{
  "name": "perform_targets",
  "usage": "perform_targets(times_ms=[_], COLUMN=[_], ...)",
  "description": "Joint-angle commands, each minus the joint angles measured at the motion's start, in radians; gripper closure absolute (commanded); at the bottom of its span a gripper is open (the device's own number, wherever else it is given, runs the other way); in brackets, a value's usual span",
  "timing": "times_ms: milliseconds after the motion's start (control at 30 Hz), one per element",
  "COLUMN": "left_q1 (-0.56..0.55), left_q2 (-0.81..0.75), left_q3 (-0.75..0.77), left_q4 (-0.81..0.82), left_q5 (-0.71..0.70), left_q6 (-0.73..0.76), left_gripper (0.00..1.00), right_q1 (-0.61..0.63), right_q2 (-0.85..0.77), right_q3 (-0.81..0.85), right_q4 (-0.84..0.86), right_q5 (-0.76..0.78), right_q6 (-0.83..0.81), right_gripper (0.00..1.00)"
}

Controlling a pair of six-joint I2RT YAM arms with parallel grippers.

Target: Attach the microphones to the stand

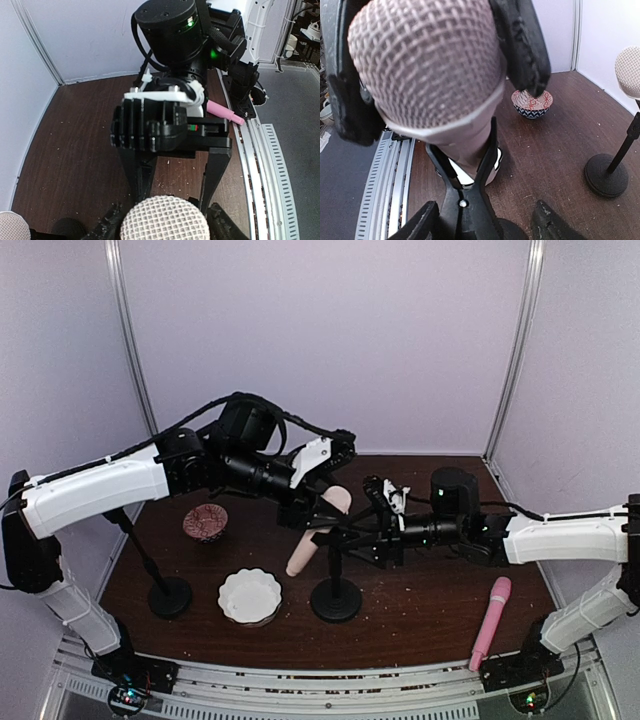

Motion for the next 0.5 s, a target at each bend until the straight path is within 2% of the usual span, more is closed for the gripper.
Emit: perform_targets(times_ms=[0,200,467], left_q1=[0.005,0.006,0.006], left_q2=[0.002,0.01,0.018], left_q3=[0.049,0.058,0.063], left_q4=[0.004,-0.002,-0.002], left_q5=[0.045,0.051,0.078], left_q6=[-0.004,-0.006,-0.006], left_gripper=[1.0,1.0,1.0], right_q1=[-0.001,-0.002,-0.002], right_q2=[-0.032,-0.033,-0.039], right_q3=[-0.028,-0.029,-0.042], right_q4=[-0.008,-0.017,0.005], right_q5=[0.024,0.031,0.02], right_q6=[-0.018,-0.026,-0.02], right_gripper=[0.37,0.44,0.7])
